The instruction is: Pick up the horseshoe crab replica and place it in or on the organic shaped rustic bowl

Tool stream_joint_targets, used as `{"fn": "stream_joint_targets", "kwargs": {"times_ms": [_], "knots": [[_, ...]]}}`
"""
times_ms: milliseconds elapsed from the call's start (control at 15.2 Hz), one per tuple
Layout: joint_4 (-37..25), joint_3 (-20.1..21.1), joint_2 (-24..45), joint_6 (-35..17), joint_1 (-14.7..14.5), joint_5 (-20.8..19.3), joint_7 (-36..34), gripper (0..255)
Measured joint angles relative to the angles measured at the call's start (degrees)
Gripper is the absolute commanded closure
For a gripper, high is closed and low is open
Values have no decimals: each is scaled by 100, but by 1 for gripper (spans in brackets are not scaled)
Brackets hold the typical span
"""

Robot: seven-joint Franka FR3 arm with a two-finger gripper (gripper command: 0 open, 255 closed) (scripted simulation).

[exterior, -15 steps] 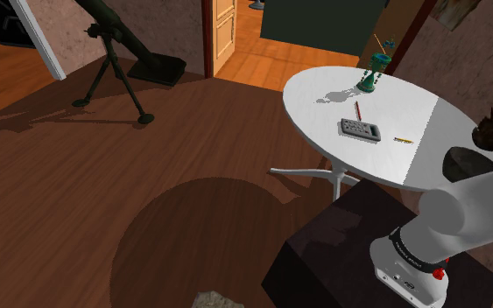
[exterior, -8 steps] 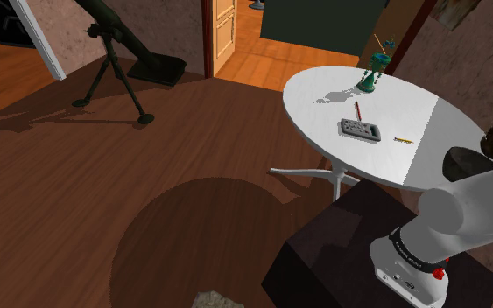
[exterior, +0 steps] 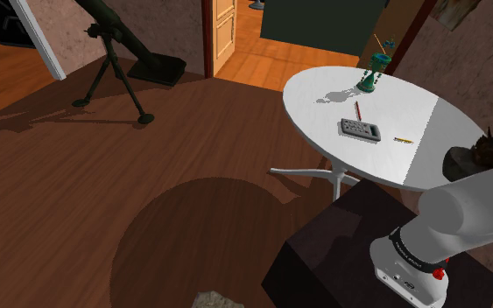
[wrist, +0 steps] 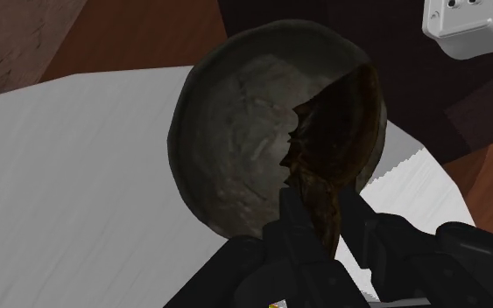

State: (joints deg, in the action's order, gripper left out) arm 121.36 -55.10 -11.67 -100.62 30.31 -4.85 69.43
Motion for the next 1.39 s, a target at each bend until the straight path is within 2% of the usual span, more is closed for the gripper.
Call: {"fn": "stream_joint_targets", "kwargs": {"times_ms": [330,726,792,1188,1386], "knots": [[248,-118,192,-371,-25,110,137,255],[281,-128,216,-423,-30,127,151,255],[282,-128,216,-423,-30,127,151,0],[282,-128,216,-424,-30,127,151,0],[-99,-102,164,-20,-21,99,137,0]]}}
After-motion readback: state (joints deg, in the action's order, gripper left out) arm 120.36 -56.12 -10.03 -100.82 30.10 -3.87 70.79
